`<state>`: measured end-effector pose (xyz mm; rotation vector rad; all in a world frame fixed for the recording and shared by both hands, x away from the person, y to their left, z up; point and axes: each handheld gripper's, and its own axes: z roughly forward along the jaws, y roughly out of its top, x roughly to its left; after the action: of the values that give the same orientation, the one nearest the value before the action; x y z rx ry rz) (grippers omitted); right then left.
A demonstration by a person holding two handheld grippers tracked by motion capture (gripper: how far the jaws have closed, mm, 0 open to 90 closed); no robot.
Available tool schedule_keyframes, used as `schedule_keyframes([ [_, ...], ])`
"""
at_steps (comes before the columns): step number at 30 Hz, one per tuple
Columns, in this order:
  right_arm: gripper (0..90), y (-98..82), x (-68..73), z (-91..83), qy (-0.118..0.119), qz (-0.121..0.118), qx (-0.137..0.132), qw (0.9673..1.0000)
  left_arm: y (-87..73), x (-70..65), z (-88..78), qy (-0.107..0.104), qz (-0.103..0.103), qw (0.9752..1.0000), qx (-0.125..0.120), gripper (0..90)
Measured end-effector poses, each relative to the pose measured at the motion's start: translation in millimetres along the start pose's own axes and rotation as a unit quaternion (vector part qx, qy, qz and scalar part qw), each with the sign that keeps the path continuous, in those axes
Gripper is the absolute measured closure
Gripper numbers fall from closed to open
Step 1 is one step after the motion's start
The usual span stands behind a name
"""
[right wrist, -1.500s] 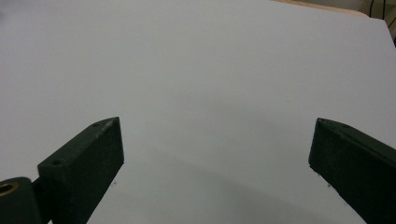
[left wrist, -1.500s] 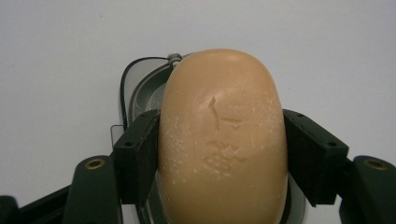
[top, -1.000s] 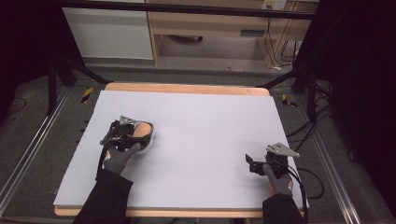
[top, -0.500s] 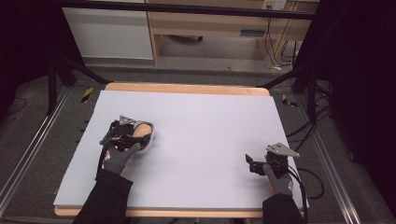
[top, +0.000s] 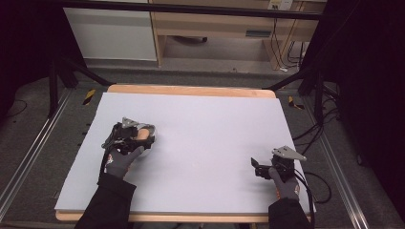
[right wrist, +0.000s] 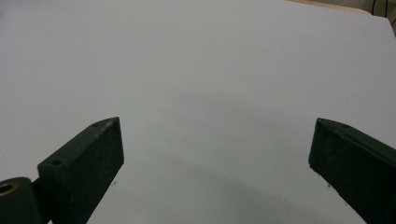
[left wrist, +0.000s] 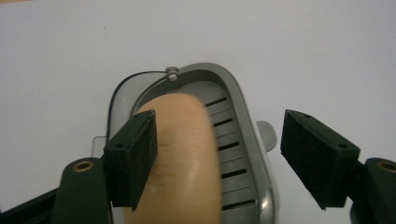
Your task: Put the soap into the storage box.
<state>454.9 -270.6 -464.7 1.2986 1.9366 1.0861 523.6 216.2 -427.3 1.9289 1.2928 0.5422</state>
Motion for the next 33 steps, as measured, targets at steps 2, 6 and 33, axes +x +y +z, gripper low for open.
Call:
schedule_keyframes([
  [2, 3.5, 0.0, -0.1, -0.1, 0.000, 0.000, 0.000, 1.0000, 0.3, 0.7, -1.2, -0.002, -0.001, 1.0000, -0.001, 26.9],
  [6, 3.5, 0.2, -0.2, -0.3, 0.000, 0.000, -0.001, 1.0000, 0.5, -0.2, -2.5, -0.004, -0.002, 1.0000, -0.008, 27.1],
  [33, 3.5, -1.4, -3.1, -3.4, -0.001, 0.010, 0.002, 0.9999, -30.3, -25.3, -43.8, -0.049, 0.048, 0.9968, -0.041, 24.2],
])
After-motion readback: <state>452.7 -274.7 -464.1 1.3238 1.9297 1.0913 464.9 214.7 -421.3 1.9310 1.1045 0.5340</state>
